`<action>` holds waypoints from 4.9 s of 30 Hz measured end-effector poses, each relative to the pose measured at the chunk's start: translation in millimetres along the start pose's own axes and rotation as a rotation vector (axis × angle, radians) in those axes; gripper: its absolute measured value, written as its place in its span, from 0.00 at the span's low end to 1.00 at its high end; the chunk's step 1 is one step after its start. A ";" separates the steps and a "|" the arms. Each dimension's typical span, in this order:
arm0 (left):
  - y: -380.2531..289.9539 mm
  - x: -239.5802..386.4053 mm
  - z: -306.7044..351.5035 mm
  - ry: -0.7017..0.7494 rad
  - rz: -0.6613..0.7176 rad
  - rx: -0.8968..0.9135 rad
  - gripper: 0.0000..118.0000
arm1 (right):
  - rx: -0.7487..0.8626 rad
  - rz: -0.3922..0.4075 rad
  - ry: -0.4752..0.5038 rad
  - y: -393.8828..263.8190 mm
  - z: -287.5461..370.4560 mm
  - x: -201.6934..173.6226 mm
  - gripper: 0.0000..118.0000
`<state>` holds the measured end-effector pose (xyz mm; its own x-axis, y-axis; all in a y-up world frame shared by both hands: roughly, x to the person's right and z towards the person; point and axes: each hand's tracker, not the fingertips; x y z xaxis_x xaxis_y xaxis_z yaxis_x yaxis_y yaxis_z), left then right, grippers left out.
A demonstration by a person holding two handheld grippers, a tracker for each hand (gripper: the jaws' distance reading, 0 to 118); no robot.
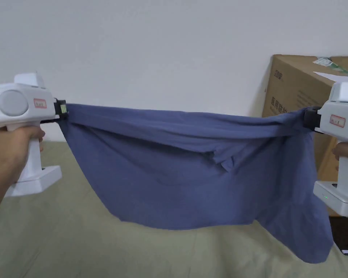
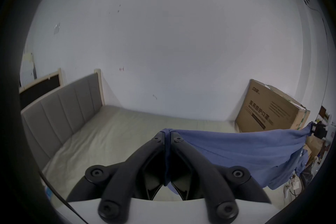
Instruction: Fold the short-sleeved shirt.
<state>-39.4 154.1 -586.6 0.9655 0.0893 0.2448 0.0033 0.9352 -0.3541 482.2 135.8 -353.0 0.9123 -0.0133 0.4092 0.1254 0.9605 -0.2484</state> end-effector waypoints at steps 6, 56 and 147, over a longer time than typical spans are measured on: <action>37.6 8.5 -31.4 0.037 -0.044 0.052 0.02 | 0.031 0.036 0.002 25.0 -37.7 -11.6 0.04; -420.0 -96.6 159.4 0.139 -0.108 -0.531 0.02 | -0.517 -0.137 0.022 -385.2 159.3 -8.3 0.04; -347.1 35.2 -198.1 -0.048 -0.307 -0.615 0.00 | -0.361 0.036 -0.164 -296.8 -9.7 -43.1 0.05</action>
<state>45.0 -235.2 -633.9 0.8847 -0.1200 0.4505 0.4354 0.5577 -0.7067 409.5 -151.4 -305.4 0.8481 0.0916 0.5219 0.2498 0.7995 -0.5462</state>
